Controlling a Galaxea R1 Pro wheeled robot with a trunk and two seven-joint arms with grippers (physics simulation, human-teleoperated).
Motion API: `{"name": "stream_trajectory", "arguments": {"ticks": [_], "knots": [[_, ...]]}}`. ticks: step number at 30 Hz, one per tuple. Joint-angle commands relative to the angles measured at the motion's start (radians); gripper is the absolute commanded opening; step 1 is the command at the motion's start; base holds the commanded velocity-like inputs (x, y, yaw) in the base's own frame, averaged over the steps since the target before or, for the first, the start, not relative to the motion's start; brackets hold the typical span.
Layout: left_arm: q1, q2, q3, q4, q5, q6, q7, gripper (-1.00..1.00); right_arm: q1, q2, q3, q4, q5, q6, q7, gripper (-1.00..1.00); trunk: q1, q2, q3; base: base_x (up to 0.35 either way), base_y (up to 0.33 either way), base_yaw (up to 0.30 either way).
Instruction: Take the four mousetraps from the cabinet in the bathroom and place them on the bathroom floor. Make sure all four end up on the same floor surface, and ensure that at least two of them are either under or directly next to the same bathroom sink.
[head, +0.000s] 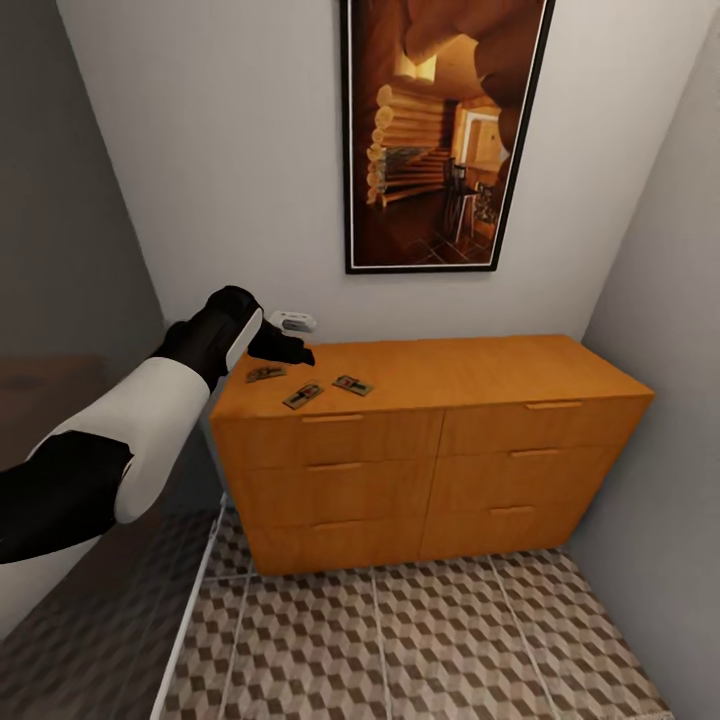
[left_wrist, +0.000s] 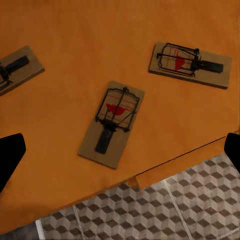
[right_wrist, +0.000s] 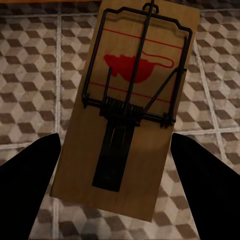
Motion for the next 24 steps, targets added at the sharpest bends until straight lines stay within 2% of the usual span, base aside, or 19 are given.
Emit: {"name": "stream_trajectory", "arguments": {"ticks": [1,8,14,24], "knots": [[0.000,0.001,-0.005,-0.001,0.003,0.004,-0.001,1.00,-0.001,0.000,0.003,0.001,0.000,-0.003,-0.002,-1.00,0.000,0.000,0.000,0.211,0.220,-0.218],[0.000,0.001,-0.005,-0.001,0.003,0.004,-0.001,1.00,-0.001,0.000,0.002,0.001,0.000,-0.003,-0.002,-1.00,0.000,0.000,0.008,0.219,0.187,-0.218],[0.001,0.001,-0.005,0.000,0.003,0.004,-0.001,1.00,-0.001,0.000,0.003,0.001,0.000,-0.003,-0.002,-1.00,0.000,0.000,0.015,0.052,0.037,-0.204],[0.001,0.001,-0.005,0.000,0.003,0.004,-0.001,1.00,-0.001,0.000,0.002,0.001,0.000,-0.003,-0.002,-1.00,0.000,0.000,0.017,0.001,0.001,-0.037]]}}
